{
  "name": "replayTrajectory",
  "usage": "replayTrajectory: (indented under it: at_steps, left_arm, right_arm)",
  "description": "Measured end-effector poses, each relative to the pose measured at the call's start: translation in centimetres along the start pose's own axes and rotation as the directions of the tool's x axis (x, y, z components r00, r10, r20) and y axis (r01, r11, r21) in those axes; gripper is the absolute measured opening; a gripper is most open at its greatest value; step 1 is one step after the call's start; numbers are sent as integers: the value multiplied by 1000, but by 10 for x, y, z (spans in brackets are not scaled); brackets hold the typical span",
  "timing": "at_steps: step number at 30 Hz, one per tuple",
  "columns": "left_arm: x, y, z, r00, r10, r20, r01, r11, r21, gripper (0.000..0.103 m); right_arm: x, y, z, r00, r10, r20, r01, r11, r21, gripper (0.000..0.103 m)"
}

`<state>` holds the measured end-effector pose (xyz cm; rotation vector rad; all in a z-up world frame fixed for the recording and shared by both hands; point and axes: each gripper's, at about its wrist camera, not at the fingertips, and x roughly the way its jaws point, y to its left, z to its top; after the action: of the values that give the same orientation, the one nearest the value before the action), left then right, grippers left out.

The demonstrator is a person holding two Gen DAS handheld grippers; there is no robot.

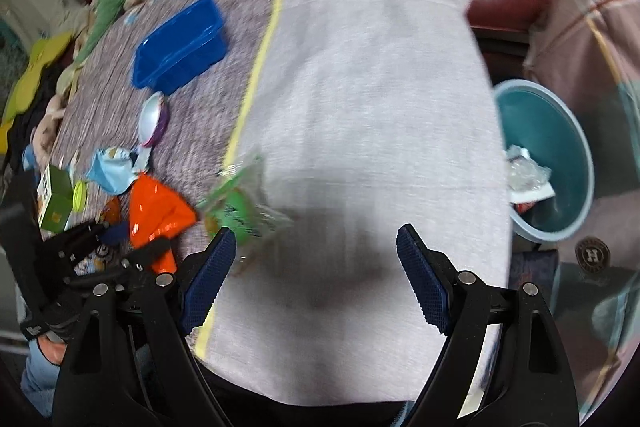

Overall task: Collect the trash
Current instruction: 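Grasp the orange snack bag with the left gripper while the right grasps the green seed packet, then carry the orange bag and green packet over the teal wastebasket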

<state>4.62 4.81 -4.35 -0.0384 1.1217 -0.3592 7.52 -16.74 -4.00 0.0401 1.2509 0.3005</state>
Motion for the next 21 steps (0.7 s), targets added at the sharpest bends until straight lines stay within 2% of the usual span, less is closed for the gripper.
replayTrajectory:
  at_steps: [9,17,19,20,21]
  left_arm:
    - [-29,35,19,996,-4,84,10,998,-70,44]
    - [-25,46,30,996,-10,92,19,995,-99,44]
    - [-22,44,30,996,-10,87,18,995,-101,44]
    - [-21,44,31,996,-8,84,17,995,-101,44]
    - [-20,45,32,997,-8,82,16,995,-102,44]
  right_arm:
    - [43,39,9,997,6,-81,-14,995,-97,79]
    - [70,61,8,993,-44,-105,21,977,-214,79]
    - [74,62,7,993,-39,-113,13,974,-225,73]
    - [76,62,6,993,-39,-114,12,974,-228,65]
    - [76,61,6,993,-34,-109,9,975,-224,64]
